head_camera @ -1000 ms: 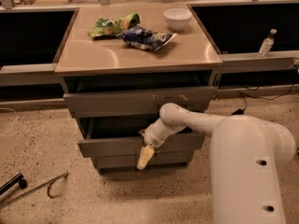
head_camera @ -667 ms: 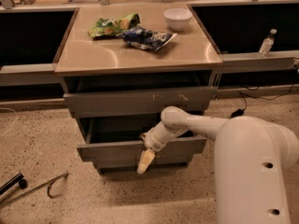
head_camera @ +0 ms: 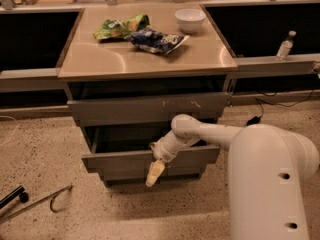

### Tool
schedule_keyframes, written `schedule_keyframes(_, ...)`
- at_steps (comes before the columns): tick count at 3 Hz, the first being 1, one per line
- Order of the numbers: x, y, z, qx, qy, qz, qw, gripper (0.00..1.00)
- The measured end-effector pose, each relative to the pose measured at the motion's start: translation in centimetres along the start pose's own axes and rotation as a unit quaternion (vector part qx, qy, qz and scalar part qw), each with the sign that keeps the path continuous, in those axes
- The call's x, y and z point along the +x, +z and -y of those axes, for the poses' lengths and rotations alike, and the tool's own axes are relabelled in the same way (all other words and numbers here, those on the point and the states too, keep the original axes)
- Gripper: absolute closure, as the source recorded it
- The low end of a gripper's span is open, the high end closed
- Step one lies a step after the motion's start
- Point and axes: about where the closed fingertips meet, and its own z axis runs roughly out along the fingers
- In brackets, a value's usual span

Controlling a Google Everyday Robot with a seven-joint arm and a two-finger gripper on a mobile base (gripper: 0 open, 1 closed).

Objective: Open middle drawer

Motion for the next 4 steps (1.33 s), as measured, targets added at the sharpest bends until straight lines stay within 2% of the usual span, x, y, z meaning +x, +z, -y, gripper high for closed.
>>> schedule_keyframes(1,-0.1,-0.1,-0.1,0.000,0.000,0.000,1.0000,0.00)
schedule_keyframes(2,-0.1,-0.3,-1.6,-0.011,0.008,0.002,0.9999,0.00)
schedule_keyframes(4,0.1,0.2,-2.1,-0.023,0.015,0.000,0.9996,0.00)
